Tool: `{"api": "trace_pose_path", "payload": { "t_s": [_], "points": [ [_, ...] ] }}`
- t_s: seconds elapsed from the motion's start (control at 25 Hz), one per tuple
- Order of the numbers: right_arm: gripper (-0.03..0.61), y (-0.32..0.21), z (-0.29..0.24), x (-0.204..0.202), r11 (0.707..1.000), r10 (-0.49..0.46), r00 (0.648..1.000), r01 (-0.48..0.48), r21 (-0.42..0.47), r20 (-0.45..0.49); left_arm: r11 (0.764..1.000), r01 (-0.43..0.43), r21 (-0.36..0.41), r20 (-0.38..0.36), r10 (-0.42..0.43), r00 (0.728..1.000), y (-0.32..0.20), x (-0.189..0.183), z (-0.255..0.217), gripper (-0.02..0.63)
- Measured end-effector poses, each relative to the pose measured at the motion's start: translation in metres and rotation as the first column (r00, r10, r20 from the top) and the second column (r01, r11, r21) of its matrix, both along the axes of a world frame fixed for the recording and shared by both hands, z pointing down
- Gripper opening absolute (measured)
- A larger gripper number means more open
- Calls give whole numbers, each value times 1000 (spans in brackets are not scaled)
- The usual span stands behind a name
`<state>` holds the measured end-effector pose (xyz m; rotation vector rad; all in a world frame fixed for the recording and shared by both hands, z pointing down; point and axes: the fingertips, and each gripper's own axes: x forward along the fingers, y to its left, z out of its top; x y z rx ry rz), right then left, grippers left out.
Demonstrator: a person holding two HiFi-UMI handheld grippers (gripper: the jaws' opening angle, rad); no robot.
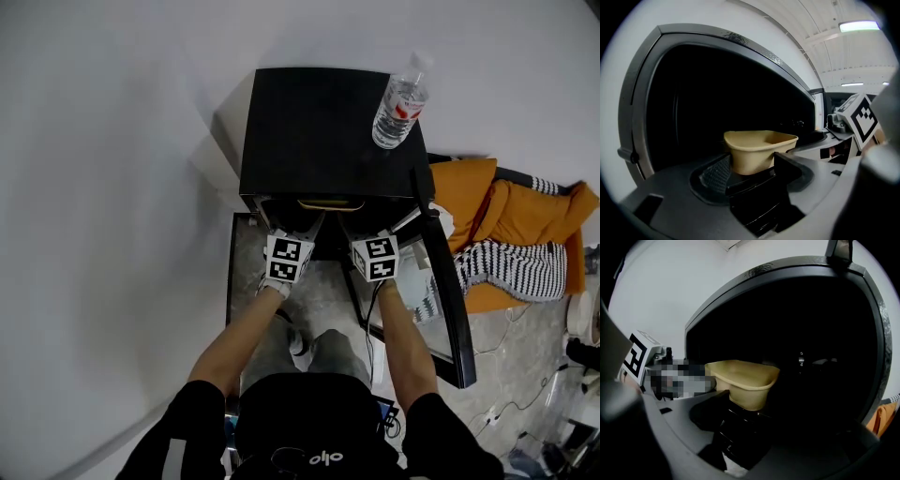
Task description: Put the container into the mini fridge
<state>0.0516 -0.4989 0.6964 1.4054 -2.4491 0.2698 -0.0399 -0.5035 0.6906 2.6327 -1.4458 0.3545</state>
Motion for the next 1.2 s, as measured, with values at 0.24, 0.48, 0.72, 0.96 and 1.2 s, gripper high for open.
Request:
{"api": "trace_pose_path", "payload": {
  "t_s": [0.24,0.48,0.72,0.96,1.2],
  "points": [
    [275,-1,1,-1,1000,4,1000,-4,-7,-21,1000,3,-26,18,-3,1000,0,-1,5,295],
    [275,3,1,-1,1000,21,1000,-21,-9,-23,1000,-10,-21,40,10,999,5,-1,1,295],
    [275,11,-3,3,998,63,998,-63,-24,-14,999,-16,-40,39,18,999,12,0,-2,290],
    [275,27,-5,6,995,74,997,-75,-70,-21,994,38,-103,31,-35,999,18,-13,-1,290],
    [275,59,-35,2,997,53,998,-52,-58,15,996,28,-82,-2,-28,1000,54,-16,-35,280]
  ]
}}
